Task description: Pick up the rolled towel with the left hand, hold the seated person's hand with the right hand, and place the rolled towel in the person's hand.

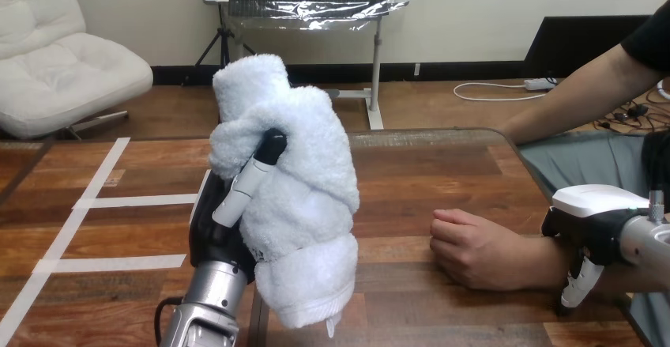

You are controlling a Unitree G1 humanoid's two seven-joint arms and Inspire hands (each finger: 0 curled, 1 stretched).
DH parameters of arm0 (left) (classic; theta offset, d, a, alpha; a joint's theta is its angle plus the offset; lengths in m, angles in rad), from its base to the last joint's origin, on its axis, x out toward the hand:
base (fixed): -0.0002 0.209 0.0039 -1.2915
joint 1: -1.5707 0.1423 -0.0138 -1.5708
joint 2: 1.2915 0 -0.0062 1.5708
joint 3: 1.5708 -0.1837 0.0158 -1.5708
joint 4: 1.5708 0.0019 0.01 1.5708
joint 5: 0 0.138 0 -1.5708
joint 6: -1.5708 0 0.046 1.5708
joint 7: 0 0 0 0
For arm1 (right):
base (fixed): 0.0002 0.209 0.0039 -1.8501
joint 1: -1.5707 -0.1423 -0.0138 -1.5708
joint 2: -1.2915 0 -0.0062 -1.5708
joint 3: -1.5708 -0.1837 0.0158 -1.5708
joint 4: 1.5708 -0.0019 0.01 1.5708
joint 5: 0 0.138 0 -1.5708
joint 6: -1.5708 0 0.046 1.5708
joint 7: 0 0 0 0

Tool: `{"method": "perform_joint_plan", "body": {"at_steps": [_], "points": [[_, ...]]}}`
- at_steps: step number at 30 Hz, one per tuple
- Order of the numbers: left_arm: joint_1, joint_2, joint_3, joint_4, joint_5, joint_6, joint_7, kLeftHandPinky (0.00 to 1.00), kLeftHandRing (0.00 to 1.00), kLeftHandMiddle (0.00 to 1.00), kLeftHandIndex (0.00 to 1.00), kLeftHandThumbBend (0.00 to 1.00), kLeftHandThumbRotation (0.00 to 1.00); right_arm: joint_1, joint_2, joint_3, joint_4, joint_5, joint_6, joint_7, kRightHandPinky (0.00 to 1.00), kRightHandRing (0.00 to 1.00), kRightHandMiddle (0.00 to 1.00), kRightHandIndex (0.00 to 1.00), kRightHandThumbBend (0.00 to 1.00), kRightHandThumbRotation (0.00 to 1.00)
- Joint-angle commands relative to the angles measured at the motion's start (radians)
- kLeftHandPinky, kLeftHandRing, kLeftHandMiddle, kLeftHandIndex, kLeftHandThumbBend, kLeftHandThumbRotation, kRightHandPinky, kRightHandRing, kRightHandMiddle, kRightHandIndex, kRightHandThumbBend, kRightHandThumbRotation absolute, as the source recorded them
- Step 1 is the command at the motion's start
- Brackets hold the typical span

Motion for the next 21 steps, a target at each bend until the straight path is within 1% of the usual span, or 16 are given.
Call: {"method": "perform_joint_plan", "body": {"at_steps": [1, 5, 9, 15, 18, 21], "points": [[-0.105, -0.078, 0.023, 0.029, 0.004, 0.006, 0.016, 0.30, 0.37, 0.43, 0.51, 0.69, 0.00, -0.015, -0.008, -0.031, -0.026, 0.023, -0.015, -0.032, 0.34, 0.43, 0.50, 0.52, 0.75, 0.00], [-0.125, -0.069, 0.029, 0.067, 0.023, -0.001, 0.017, 0.30, 0.37, 0.43, 0.51, 0.69, 0.00, -0.013, -0.010, -0.037, -0.035, 0.030, -0.014, -0.039, 0.35, 0.44, 0.51, 0.52, 0.76, 0.00], [-0.150, -0.061, 0.037, 0.110, 0.051, 0.004, 0.035, 0.30, 0.37, 0.43, 0.51, 0.70, 0.00, -0.002, -0.007, -0.063, -0.051, 0.059, -0.014, -0.059, 0.37, 0.44, 0.51, 0.52, 0.76, 0.00], [-0.184, -0.056, 0.050, 0.163, 0.081, 0.014, 0.055, 0.29, 0.37, 0.43, 0.50, 0.73, 0.00, 0.008, -0.014, -0.083, -0.085, 0.076, -0.006, -0.066, 0.37, 0.45, 0.51, 0.53, 0.76, 0.00], [-0.206, -0.053, 0.054, 0.193, 0.100, 0.022, 0.069, 0.29, 0.36, 0.42, 0.50, 0.74, 0.00, 0.013, -0.017, -0.093, -0.106, 0.081, 0.002, -0.068, 0.39, 0.46, 0.53, 0.53, 0.75, 0.00], [-0.226, -0.050, 0.059, 0.221, 0.114, 0.025, 0.073, 0.29, 0.36, 0.42, 0.49, 0.74, 0.00, 0.019, -0.018, -0.106, -0.122, 0.089, 0.003, -0.071, 0.41, 0.49, 0.54, 0.53, 0.75, 0.00]]}}
